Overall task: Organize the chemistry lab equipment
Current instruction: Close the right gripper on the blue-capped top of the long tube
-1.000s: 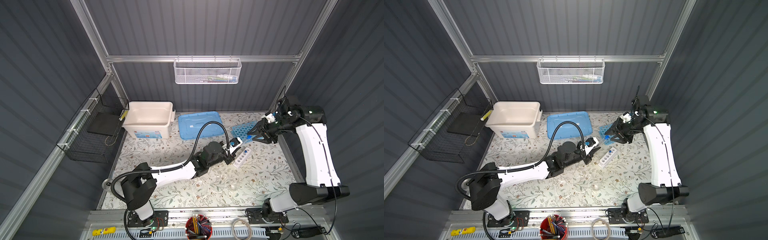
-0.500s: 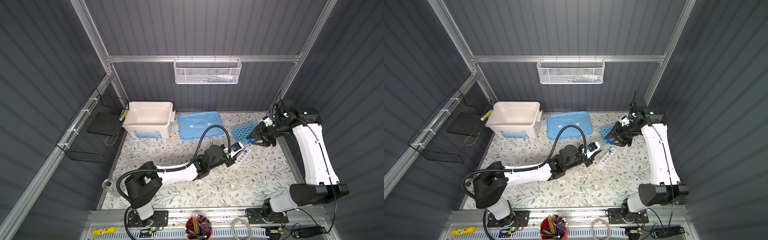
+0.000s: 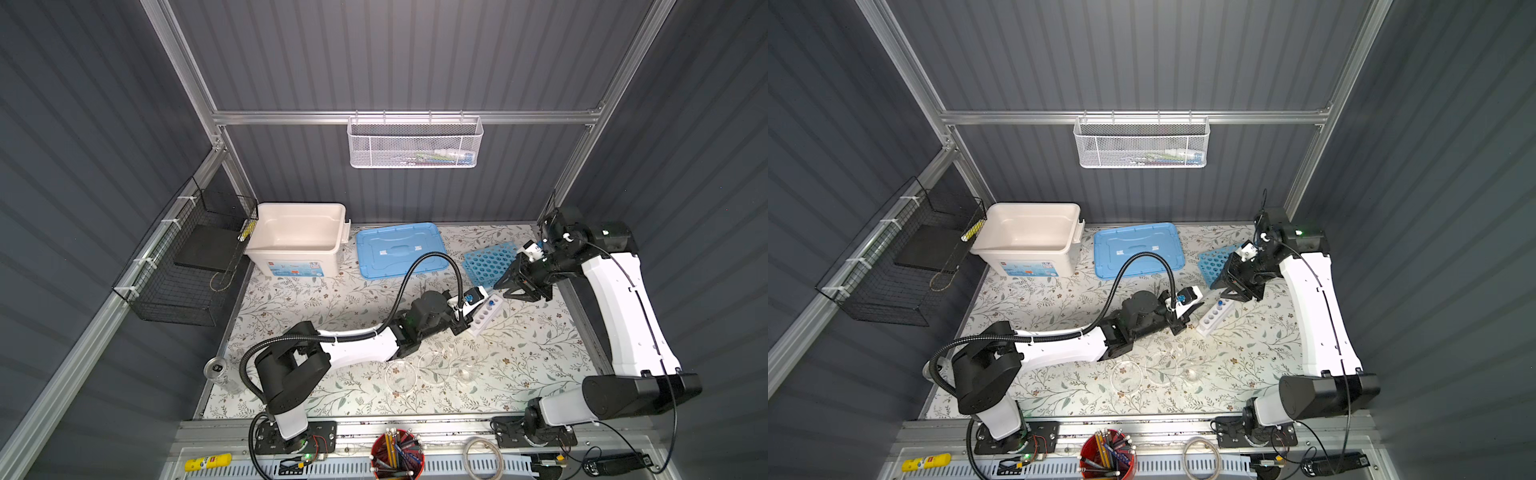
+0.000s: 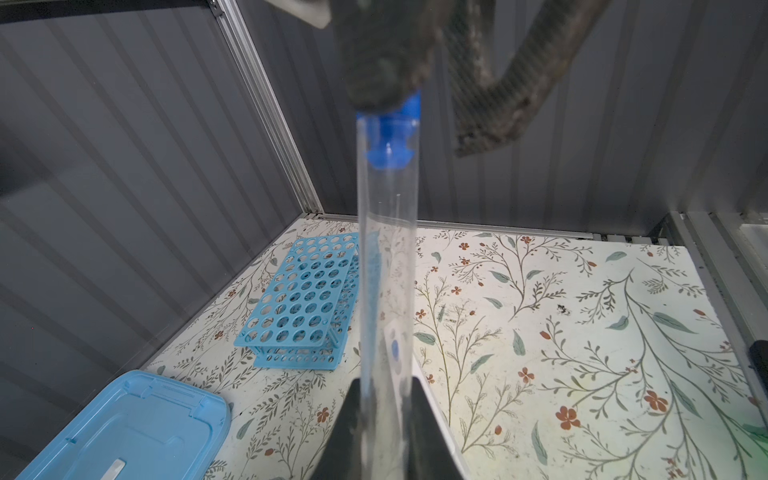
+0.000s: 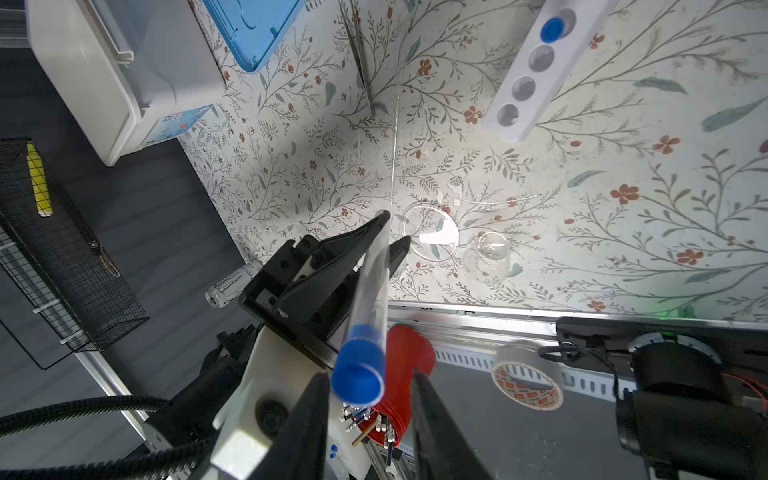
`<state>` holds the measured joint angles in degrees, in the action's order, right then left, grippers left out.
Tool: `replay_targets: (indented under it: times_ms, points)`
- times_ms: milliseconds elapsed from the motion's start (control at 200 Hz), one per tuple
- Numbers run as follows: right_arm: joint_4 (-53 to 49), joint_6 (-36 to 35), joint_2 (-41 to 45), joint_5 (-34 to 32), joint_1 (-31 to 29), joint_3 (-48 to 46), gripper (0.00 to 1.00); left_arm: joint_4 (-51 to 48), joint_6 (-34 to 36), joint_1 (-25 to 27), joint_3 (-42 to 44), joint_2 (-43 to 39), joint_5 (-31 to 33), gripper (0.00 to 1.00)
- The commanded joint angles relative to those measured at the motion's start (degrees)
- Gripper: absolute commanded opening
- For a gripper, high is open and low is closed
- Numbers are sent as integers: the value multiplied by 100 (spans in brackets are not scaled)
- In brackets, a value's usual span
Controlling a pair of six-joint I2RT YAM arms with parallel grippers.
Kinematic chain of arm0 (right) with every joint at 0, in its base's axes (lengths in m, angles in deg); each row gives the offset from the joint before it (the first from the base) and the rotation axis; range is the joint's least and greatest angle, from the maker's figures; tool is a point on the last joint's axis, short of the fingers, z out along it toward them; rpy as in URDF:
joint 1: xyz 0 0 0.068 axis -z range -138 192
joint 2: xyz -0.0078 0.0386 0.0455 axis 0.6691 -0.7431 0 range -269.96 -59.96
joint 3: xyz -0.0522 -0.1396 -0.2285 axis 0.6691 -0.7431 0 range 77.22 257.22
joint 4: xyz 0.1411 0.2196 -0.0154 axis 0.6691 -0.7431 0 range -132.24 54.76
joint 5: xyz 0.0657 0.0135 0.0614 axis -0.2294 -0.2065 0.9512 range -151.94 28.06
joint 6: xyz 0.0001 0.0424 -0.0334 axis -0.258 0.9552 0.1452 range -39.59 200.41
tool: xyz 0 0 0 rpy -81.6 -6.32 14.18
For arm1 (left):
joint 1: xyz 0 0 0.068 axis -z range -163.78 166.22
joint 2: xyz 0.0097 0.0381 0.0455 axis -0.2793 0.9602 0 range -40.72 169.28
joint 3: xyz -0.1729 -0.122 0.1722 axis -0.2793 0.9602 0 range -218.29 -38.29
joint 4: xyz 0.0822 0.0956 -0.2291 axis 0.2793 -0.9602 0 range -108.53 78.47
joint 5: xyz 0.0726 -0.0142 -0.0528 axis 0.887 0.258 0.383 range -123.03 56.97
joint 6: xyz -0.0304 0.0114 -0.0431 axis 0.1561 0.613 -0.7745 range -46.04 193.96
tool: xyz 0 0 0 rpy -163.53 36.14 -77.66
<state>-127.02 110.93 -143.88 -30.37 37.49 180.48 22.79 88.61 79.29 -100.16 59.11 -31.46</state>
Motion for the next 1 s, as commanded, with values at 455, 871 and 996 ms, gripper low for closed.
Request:
replay_targets:
  times_ms: [455,871,996]
  points:
    - [-282,-103,-195,-228,-146,57,32,83,37,31,-203,45,-24,10]
    - [28,-1,-388,-256,-155,142,30,57,29,39,-194,31,-51,10]
    - [85,21,-441,-266,-153,185,29,52,11,40,-179,-2,-37,10]
